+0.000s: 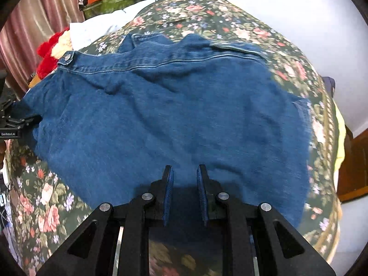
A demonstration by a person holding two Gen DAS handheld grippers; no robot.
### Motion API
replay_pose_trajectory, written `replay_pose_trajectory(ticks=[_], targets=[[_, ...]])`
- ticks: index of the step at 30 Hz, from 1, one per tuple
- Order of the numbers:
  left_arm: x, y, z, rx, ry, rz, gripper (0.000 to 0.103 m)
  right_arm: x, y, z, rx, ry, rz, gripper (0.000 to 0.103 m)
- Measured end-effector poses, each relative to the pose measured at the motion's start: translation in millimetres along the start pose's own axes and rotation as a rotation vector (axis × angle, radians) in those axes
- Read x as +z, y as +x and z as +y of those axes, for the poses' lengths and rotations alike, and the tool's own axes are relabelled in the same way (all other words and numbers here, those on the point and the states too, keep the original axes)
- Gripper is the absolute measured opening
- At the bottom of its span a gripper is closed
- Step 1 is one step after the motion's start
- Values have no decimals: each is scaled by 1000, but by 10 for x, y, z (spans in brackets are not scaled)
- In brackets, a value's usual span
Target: Fold large clothes
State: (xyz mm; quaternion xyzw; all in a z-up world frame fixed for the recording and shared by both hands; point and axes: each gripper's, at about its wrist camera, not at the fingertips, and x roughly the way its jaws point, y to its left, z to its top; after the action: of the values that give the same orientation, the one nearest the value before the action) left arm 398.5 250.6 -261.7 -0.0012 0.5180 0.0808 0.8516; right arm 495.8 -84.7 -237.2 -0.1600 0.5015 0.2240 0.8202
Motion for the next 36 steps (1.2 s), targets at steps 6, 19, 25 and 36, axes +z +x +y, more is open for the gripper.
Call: replay_pose_trajectory(ticks=[6, 19, 25, 36], targets=[[-65, -91, 44, 30, -5, -13, 103, -149, -223, -363, -122, 9, -16, 17], [-391, -527, 281, 79, -110, -49, 103, -574, -466, -792, -183, 79, 31, 17], [-367, -978, 401, 200, -145, -163, 103, -661, -663, -875, -231, 98, 14, 17], [-430, -1401, 162, -12, -341, -333, 103, -211, -1057, -206, -80, 48, -158, 17]])
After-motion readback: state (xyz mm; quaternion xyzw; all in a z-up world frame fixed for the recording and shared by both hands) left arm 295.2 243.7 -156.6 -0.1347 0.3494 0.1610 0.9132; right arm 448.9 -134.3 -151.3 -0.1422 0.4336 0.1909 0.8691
